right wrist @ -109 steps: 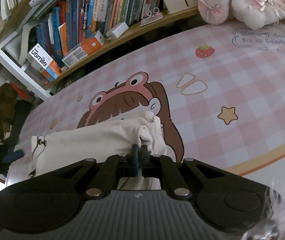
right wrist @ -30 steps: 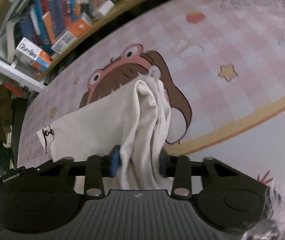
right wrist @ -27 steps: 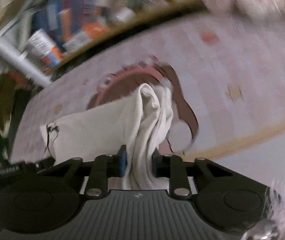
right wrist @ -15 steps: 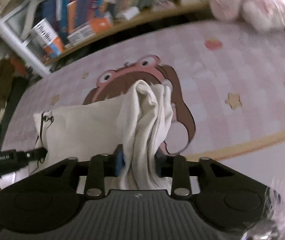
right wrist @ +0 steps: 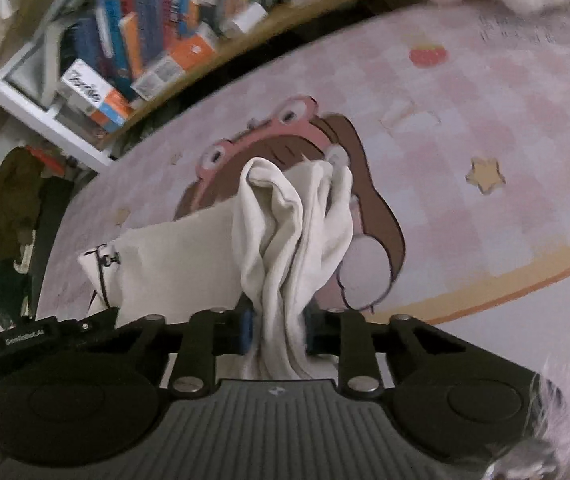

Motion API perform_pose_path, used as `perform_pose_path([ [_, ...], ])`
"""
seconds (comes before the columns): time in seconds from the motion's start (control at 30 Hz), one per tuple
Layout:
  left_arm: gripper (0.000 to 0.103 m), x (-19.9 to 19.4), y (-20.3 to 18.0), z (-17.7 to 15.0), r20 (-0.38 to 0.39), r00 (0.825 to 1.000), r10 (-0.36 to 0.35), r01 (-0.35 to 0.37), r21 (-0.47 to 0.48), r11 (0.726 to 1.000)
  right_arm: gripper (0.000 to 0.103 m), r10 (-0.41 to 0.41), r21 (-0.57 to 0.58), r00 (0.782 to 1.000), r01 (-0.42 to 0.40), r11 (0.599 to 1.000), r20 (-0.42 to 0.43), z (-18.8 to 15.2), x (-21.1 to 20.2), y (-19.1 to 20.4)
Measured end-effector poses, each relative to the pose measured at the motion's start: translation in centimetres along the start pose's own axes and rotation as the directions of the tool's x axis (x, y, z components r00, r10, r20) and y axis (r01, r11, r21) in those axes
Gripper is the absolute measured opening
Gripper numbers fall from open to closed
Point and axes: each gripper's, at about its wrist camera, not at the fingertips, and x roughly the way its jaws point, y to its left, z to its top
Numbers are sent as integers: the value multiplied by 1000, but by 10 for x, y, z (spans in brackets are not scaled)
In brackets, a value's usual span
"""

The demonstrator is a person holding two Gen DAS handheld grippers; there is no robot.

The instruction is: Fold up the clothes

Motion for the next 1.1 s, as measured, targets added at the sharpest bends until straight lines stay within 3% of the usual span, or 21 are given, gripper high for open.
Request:
perform_pose_path([
  [0.2,19,-20,-14,3,38,999,-37,36,35,999,20,8,-110,998,-1,994,69,0,-22,17],
  [0.5,18,-41,-28,1,86,993,-76,73,34,997,20,56,-96,995,-48,994,88,7,-43,12],
  [1.1,17,-57,-77,-12,149,987,-60,57,23,998,20,149,-100,982,-138,985,112,26,-83,-17],
])
